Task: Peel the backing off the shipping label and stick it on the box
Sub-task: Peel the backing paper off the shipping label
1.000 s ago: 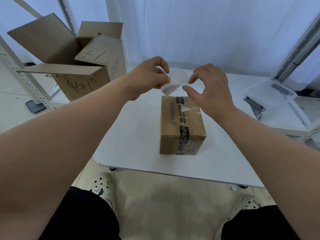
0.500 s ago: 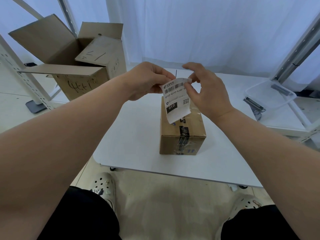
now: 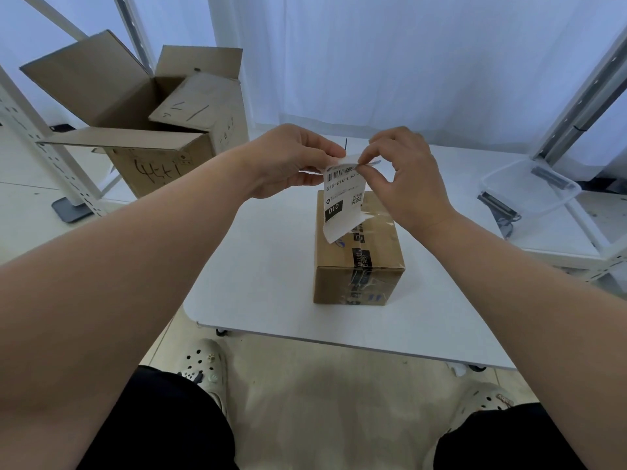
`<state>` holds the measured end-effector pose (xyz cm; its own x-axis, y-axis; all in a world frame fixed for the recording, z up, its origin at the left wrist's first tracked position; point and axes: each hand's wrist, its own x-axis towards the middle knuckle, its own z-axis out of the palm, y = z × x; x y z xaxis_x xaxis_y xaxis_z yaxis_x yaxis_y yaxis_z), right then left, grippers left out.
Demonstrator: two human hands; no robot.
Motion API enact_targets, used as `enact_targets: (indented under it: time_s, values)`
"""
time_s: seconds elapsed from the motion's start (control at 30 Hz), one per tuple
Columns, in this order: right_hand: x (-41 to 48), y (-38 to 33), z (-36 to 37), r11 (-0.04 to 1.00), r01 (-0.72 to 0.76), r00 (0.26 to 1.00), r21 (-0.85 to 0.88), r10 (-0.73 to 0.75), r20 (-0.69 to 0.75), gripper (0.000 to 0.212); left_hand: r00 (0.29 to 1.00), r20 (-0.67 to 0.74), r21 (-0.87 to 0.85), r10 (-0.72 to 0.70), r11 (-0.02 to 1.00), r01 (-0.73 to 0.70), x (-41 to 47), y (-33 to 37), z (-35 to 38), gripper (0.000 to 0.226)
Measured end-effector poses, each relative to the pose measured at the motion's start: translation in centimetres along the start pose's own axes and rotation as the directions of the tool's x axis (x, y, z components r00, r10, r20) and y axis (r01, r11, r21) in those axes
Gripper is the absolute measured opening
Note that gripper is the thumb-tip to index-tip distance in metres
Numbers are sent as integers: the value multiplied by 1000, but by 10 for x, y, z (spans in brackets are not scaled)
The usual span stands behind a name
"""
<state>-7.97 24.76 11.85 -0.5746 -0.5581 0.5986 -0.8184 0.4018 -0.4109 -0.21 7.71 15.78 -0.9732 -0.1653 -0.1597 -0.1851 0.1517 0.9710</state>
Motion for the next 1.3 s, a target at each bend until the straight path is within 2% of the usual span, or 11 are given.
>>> enact_targets:
  time_s: [0.27,0.47,0.6,0.67,0.77,0.9,1.03,1.3]
  values:
    - [-1,-1,-4,992,-89,996,87,87,33,5,994,-100,-37,42,998,-46,2,-5,-6,18]
    - [0,2,-6,986,-135,991,102,132,36,5,984,-166,123,71,991,-50,5,-10,-9,15]
    - [0,3,-7,984,-148,989,101,147,24,5,979,-198,129,55,991,-29,5,-9,-7,14]
    - [0,4,-7,986,-152,988,73,150,31,7,980,-191,111,52,993,-31,6,-9,-6,20]
    - [-1,5,-5,991,-135,990,5,135,49,10,983,-175,73,62,996,-50,6,-8,-4,14]
    - [-5,9,-1,987,-71,997,-142,77,32,11,981,-183,69,62,996,-50,8,-12,-1,32]
    - [-9,12,7,964,-13,999,-265,20,25,11,987,-157,130,26,992,-6,10,-15,5,35]
    - [-4,13,4,971,-13,996,-240,-9,-90,9,986,-161,263,37,965,6,15,-15,3,24]
